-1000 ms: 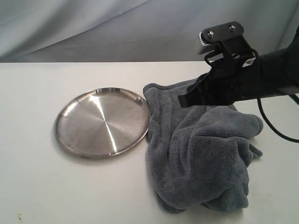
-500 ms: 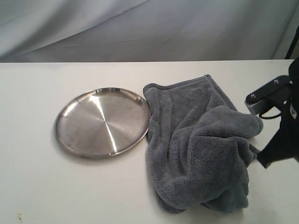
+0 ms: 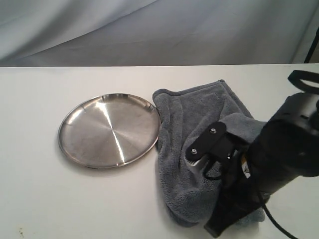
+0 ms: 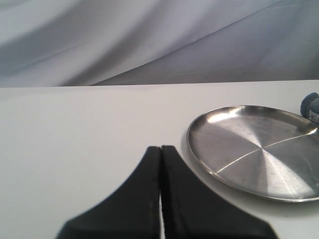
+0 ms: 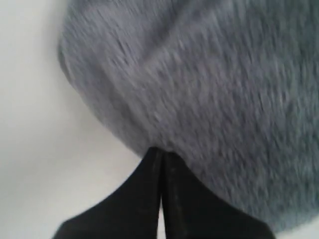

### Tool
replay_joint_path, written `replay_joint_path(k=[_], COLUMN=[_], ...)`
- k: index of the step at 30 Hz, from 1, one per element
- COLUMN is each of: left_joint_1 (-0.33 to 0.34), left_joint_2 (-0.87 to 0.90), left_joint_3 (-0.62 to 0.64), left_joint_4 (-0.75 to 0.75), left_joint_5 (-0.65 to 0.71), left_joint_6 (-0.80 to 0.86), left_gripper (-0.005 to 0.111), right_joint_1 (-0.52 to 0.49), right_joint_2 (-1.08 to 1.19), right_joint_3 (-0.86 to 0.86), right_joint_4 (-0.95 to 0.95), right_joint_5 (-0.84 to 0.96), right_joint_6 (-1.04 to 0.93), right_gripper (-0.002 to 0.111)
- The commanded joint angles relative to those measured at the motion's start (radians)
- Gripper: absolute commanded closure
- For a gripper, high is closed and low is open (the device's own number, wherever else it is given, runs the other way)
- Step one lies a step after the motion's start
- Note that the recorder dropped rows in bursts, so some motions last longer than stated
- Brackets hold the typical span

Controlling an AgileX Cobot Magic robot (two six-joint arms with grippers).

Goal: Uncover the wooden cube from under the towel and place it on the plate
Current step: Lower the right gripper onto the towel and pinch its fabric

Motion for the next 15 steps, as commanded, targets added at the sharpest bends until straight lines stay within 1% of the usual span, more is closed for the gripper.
replay_joint_path(k=[1,3,4,5,6,8,9,11,12,13,15], left_joint_1=[0.002,0.002,0.002,0.002,0.002,0.002,0.002,0.002,0.002,0.002,0.002], left_joint_2=[-0.002,-0.002,-0.002,-0.002,-0.002,-0.002,-0.002,-0.002,-0.002,-0.002,-0.002], left_joint_3=[0.004,0.004,0.004,0.004,0.004,0.004,0.004,0.004,0.004,0.004,0.004], left_joint_4=[0.000,0.000,0.000,0.000,0.000,0.000,0.000,0.000,0.000,0.000,0.000], left_joint_5=[-0.009,-0.009,-0.009,-0.009,-0.009,-0.009,-0.009,-0.009,-0.009,-0.009,-0.009], left_joint_6=[-0.007,-0.007,-0.007,-0.007,-0.007,-0.007,-0.007,-0.007,-0.007,-0.007,-0.007], left_gripper=[0.107,0.107,0.107,0.107,0.107,0.107,0.107,0.107,0.107,0.107,0.107], right_joint_1=[0.056,0.054,0.051,0.051,0.051,0.051,0.051,0.051,0.051,0.051,0.051], right_joint_2=[-0.003,-0.003,-0.003,-0.003,-0.003,-0.003,-0.003,-0.003,-0.003,-0.003,-0.003], right_joint_3=[0.005,0.005,0.005,0.005,0.005,0.005,0.005,0.005,0.005,0.005,0.005], right_joint_4=[-0.068,-0.129,-0.171,-0.269,-0.313,-0.521,-0.584,-0.696,-0.721,-0.725,-0.743], right_joint_5=[-0.304,-0.383,-0.385,-0.357,-0.341,-0.259,-0.219,-0.137,-0.107,-0.103,-0.119], right_joint_6=[0.013,0.013,0.013,0.016,0.026,0.195,0.270,0.451,0.537,0.559,0.559], right_gripper=[0.108,0.108,0.108,0.108,0.108,0.107,0.104,0.091,0.081,0.071,0.033])
